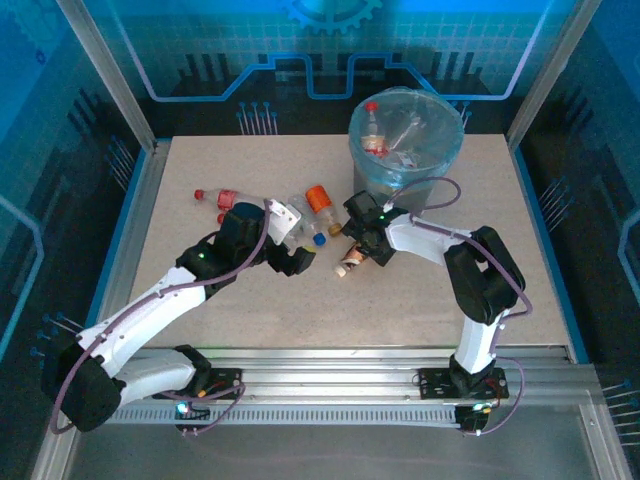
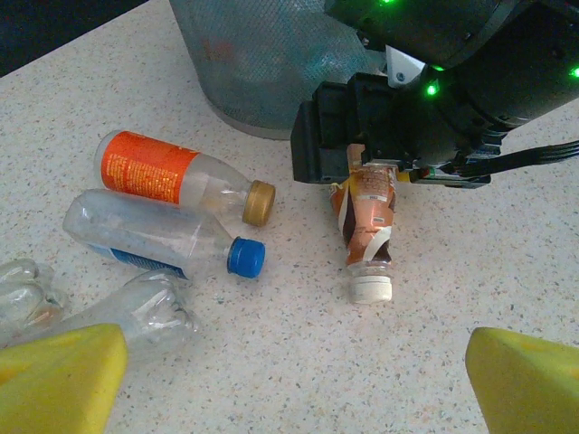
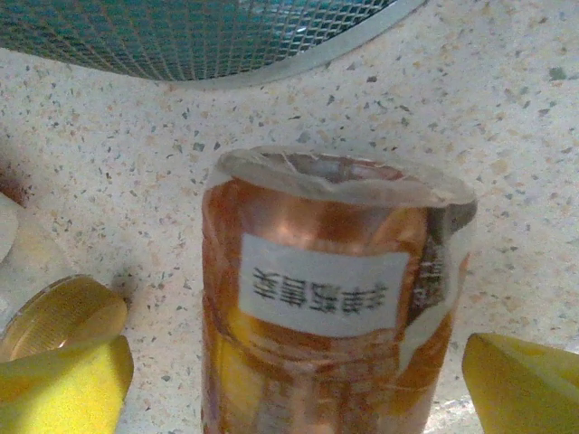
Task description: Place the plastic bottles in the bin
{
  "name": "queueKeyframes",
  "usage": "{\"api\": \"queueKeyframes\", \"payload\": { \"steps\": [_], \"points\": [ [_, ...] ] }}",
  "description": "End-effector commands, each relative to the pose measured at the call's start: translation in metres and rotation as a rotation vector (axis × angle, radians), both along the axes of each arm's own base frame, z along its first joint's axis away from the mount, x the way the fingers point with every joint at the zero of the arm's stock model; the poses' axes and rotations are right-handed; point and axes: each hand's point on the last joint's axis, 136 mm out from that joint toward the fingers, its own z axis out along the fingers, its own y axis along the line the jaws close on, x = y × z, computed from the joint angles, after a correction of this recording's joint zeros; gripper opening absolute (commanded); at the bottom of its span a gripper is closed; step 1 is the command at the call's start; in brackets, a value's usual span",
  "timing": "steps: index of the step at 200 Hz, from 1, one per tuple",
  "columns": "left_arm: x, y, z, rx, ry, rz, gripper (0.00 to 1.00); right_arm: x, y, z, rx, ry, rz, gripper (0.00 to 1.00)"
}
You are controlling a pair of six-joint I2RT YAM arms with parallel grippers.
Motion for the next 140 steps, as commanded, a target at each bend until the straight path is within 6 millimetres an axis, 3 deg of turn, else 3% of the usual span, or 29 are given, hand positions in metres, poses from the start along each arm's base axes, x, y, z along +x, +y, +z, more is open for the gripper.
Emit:
{"api": "queueKeyframes", "payload": {
  "steps": [1,78,140],
  "points": [
    [0.002,0.003,0.004,0.003,-0.024,0.003,0.97,-0.001,0.001,-0.008,0.018,0.018,0.005,0.93],
    [0.003,0.002,0.004,-0.015,-0.009,0.019,0.97,-0.015,0.008,-0.004,0.050,0.014,0.080,0.74],
    [0.004,0.001,0.001,-0.023,0.000,0.022,0.97,-0.018,0.007,-0.004,0.017,0.019,0.117,0.75]
  ]
}}
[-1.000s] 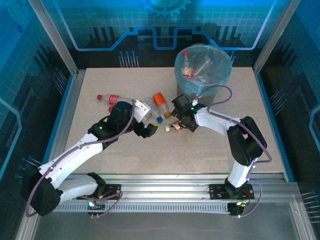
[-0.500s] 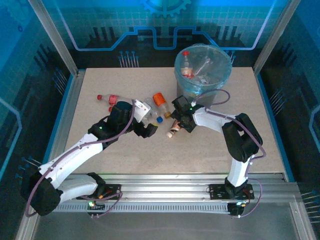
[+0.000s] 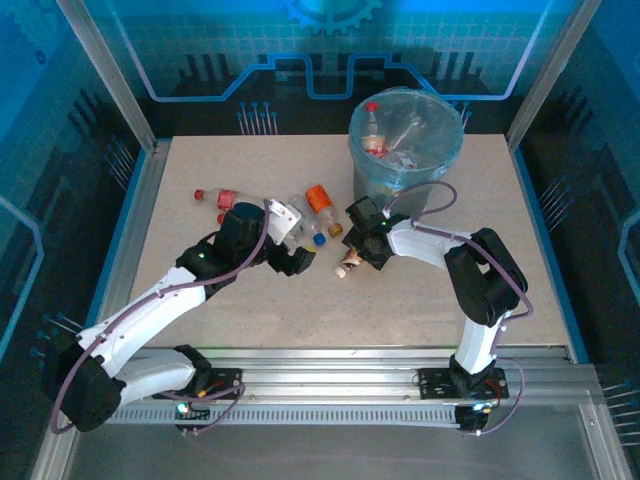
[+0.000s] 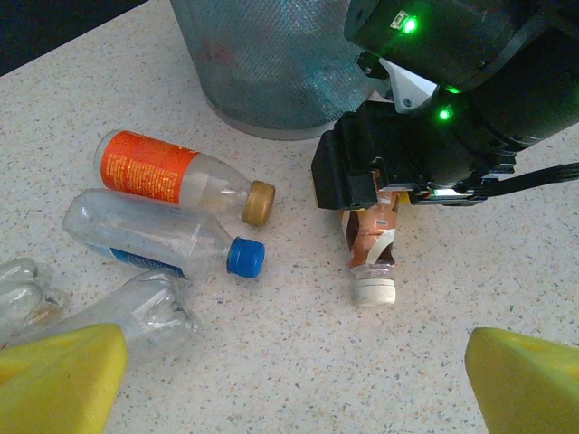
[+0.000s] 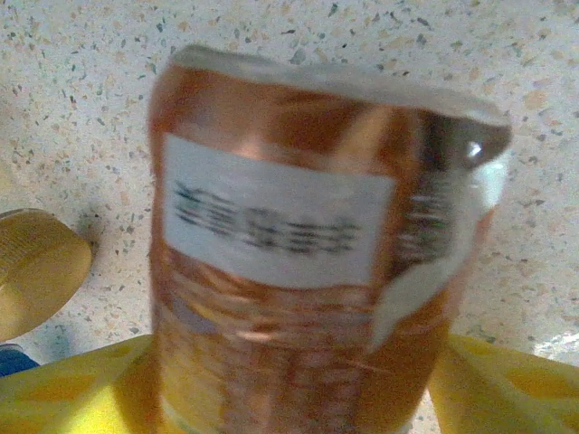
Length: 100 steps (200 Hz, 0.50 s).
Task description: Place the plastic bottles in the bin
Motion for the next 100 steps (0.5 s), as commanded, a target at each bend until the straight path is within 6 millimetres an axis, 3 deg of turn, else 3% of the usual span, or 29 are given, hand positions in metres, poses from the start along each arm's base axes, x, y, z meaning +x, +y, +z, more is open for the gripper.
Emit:
{"api": "queueKeyframes", "payload": {
  "steps": [1,43,100],
  "points": [
    [0.004,0.001,0.001,-0.020,-0.001,0.019,0.97,-0.002,0.000,0.009,-0.021,-0.023,0.029,0.75],
    [0.002,-0.001,0.001,-0.023,0.008,0.013,0.96,0.009,-0.021,0.013,-0.127,-0.034,0.027,0.87],
    [0.004,0.001,-0.002,-0.011,0.011,0.020,0.96,0.026,-0.028,0.007,-0.109,-0.038,0.026,0.78]
  ]
}}
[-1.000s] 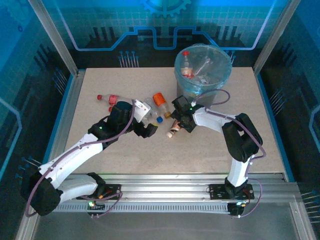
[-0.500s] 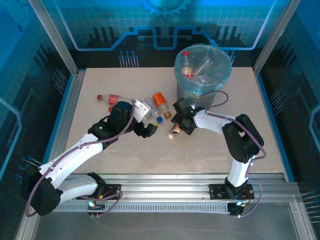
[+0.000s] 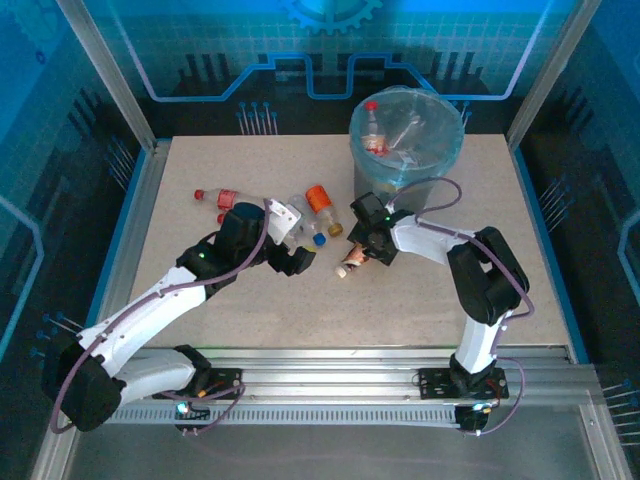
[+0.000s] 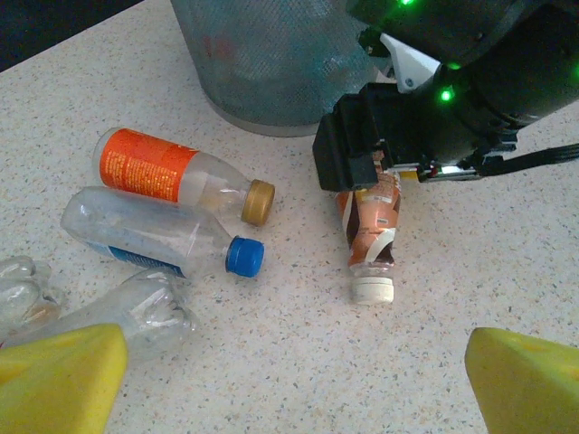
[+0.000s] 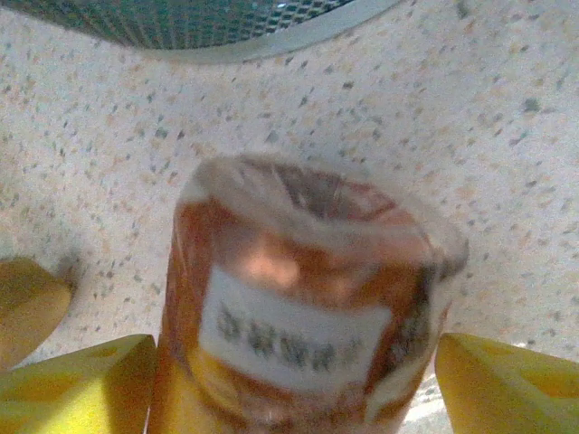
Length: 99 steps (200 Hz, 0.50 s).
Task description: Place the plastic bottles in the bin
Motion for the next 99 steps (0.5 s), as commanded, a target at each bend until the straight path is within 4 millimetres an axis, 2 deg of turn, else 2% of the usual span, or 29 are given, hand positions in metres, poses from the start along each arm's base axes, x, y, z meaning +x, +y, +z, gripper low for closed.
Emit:
{"api": "queueKeyframes", "payload": {
  "steps": [1,55,99],
  "points": [
    [0.004,0.000,-0.001,-0.008,0.003,0.015,0.96,0.014,-0.005,0.002,-0.016,-0.018,0.004,0.77],
    [0.004,-0.001,0.001,-0.014,0.012,0.017,0.96,0.009,0.000,0.001,0.021,-0.018,0.021,0.61],
    [0.007,-0.002,0.017,-0.054,0.006,0.032,0.96,-0.011,0.011,0.030,0.050,-0.081,0.080,0.56]
  ]
}}
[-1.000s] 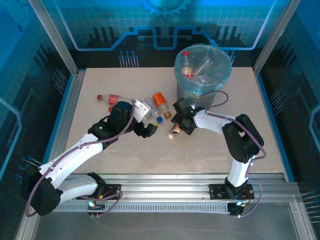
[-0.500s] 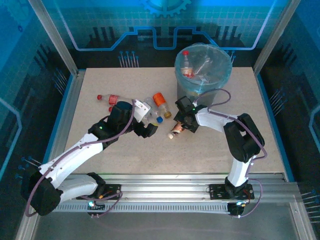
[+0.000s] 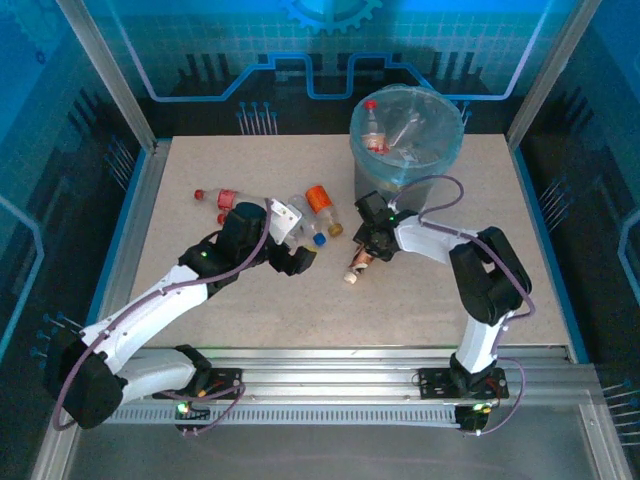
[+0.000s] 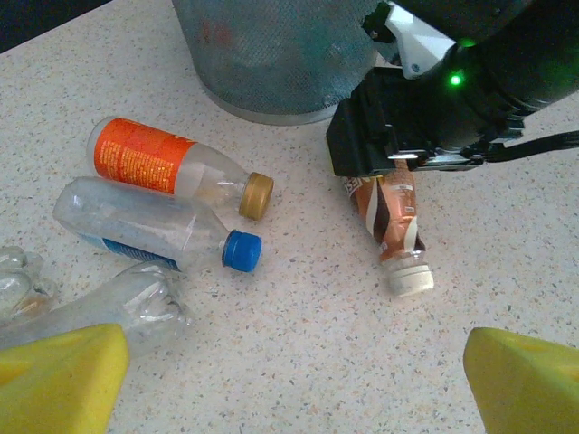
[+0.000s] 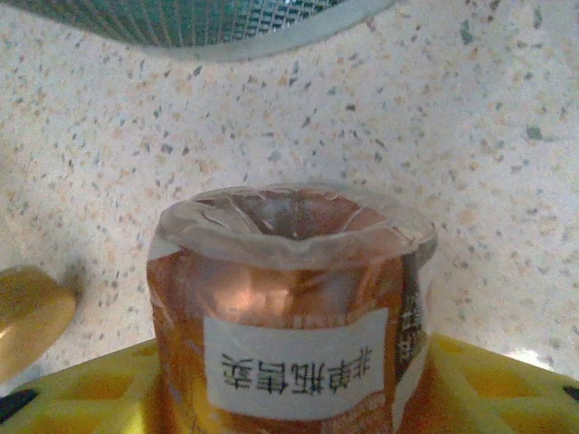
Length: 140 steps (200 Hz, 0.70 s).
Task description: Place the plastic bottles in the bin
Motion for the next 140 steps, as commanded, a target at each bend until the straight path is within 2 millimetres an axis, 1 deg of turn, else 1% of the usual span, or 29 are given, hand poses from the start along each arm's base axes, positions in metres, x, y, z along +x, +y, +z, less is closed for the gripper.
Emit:
{"api": "queueKeyframes", "payload": {
  "steps": [1,21,45,74,75,77,78,82,86,92,93,109,124,140],
  "points": [
    [0.005,-0.002,0.021,-0.051,-0.015,0.022,0.96,-0.011,0.011,0.028,0.024,-0.063,0.053,0.56],
    [0.008,-0.006,0.034,-0.088,-0.018,0.025,0.95,-0.024,0.018,0.049,0.014,-0.106,0.106,0.56],
    [0.016,-0.014,0.055,-0.132,-0.034,0.027,0.94,-0.035,0.028,0.086,-0.007,-0.204,0.199,0.55],
    [0.030,-0.021,0.087,-0.183,-0.068,0.046,0.93,-0.040,0.033,0.140,-0.027,-0.365,0.310,0.54],
    [0.031,-0.022,0.089,-0.187,-0.070,0.047,0.93,-0.041,0.033,0.145,-0.024,-0.379,0.315,0.53],
    [0.032,-0.022,0.091,-0.193,-0.073,0.047,0.92,-0.041,0.033,0.147,-0.023,-0.385,0.317,0.53],
    [0.032,-0.023,0.092,-0.195,-0.074,0.049,0.92,-0.041,0.033,0.151,-0.021,-0.398,0.325,0.53],
    [0.034,-0.023,0.098,-0.206,-0.081,0.051,0.93,-0.041,0.034,0.156,-0.020,-0.413,0.336,0.53],
    [0.035,-0.024,0.103,-0.217,-0.088,0.054,0.92,-0.041,0.034,0.167,-0.017,-0.445,0.354,0.53],
    [0.038,-0.026,0.110,-0.235,-0.099,0.056,0.93,-0.042,0.034,0.177,-0.016,-0.475,0.370,0.52],
    [0.038,-0.026,0.111,-0.238,-0.100,0.057,0.93,-0.041,0.034,0.182,-0.014,-0.487,0.374,0.52],
    [0.043,-0.031,0.130,-0.287,-0.126,0.056,0.92,-0.044,0.036,0.214,-0.012,-0.582,0.437,0.52],
    [0.048,-0.037,0.145,-0.329,-0.146,0.049,0.92,-0.046,0.038,0.239,-0.015,-0.655,0.488,0.52],
    [0.052,-0.041,0.162,-0.371,-0.172,0.046,0.92,-0.048,0.043,0.262,-0.014,-0.719,0.547,0.51]
  ]
}}
